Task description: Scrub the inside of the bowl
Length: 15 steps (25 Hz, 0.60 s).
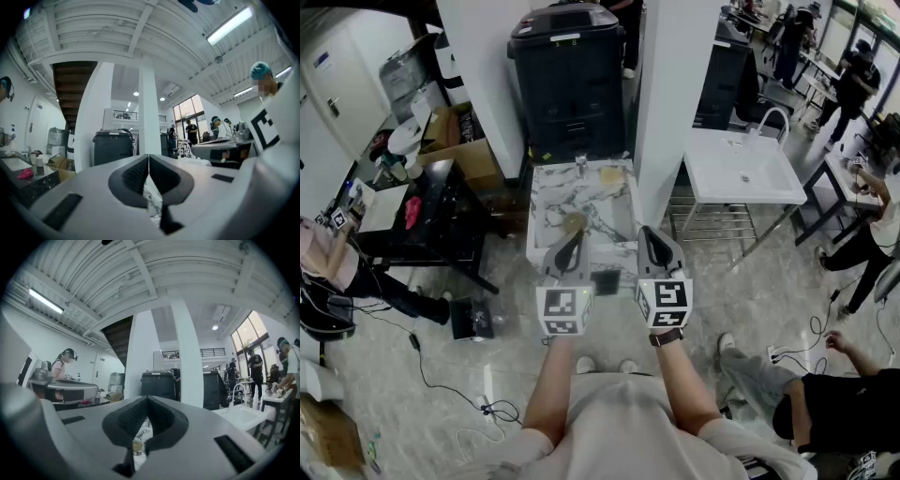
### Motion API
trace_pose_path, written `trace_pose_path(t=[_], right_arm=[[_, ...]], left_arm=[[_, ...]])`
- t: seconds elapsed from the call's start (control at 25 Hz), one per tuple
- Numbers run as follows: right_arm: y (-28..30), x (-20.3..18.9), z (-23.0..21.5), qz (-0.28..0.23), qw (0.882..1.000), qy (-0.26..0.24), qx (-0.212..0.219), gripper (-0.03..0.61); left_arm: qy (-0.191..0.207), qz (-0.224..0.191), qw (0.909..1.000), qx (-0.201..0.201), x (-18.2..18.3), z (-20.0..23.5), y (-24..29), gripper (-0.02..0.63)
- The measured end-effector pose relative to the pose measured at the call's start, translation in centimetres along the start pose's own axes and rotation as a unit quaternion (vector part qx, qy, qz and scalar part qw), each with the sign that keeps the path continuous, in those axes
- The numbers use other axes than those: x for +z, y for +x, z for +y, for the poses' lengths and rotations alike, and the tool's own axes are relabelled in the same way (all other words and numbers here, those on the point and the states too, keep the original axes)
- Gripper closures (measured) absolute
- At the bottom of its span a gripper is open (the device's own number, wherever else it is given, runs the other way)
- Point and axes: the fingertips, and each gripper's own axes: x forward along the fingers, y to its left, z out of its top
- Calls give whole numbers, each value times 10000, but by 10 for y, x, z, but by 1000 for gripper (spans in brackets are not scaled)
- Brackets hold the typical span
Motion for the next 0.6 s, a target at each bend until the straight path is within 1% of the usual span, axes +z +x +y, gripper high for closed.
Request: trace_pose_path(t=[0.12, 0.2, 0.28, 0.36, 0.48, 0.6], right_arm=[[-4, 1, -12, -230, 9995, 173, 137, 569], [-5, -5, -21, -248, 9993, 227, 132, 569], [0, -17, -29, -145, 9995, 270, 111, 569], [9, -31, -32, 39, 9992, 360, 178, 569], [23, -48, -29, 256, 9983, 423, 296, 569], [48, -59, -29, 394, 9978, 398, 359, 569]], left_arm=[[-14, 94, 9999, 77, -4, -10, 5, 600], [37, 153, 9998, 100, -9, -18, 7, 600], [112, 224, 9996, 109, -16, -23, 12, 600], [165, 335, 9992, 125, -27, -22, 17, 600], [174, 550, 9982, 167, -46, -13, 25, 600], [122, 664, 9976, 161, -57, 1, 46, 600]])
